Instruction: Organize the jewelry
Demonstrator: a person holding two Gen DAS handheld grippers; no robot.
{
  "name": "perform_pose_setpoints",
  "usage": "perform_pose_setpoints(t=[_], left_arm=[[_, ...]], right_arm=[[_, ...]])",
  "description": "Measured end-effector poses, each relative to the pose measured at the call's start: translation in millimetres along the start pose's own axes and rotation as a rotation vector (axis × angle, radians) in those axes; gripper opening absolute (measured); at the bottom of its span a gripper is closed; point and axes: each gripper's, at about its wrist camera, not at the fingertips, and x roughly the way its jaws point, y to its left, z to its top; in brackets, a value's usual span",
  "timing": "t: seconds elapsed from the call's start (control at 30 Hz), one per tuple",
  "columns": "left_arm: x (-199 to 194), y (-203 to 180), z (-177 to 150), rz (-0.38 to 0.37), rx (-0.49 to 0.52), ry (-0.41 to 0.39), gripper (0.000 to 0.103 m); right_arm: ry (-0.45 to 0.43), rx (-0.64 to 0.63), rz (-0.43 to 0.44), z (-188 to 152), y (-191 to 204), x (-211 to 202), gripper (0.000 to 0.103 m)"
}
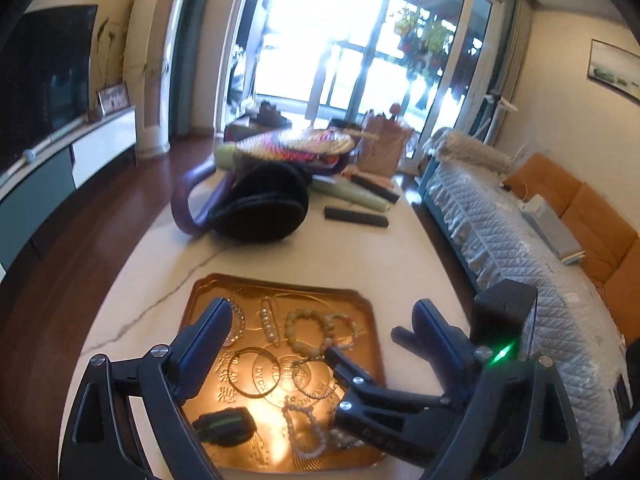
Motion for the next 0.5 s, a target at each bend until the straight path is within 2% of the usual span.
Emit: perform_pose_setpoints(t=[0.13, 0.3, 0.37, 0.5], left_arm=[[-37.3, -11.8, -7.5, 0.041, 0.025, -0.045, 0.092], [-74.4, -26.7, -20.4, 0.228, 0.011, -0.051, 0.094], [-93.9, -37.4, -25.8, 0.339, 0.014, -0.061, 0.094], [-134.4, -56.1, -32.9, 0.388, 0.024, -0.110, 0.095]], right_arm=[[-0.039, 0.038, 0.022, -5.0, 1.7, -34.1, 0.077], [-0.084, 0.062, 0.014, -10.6, 11.2, -76.8, 0.079], [-0.099, 0.061, 0.008, -11.6, 16.3, -92.4, 0.079], [-0.107, 0.056, 0.005, -15.1, 30.0, -129.0, 0.080]])
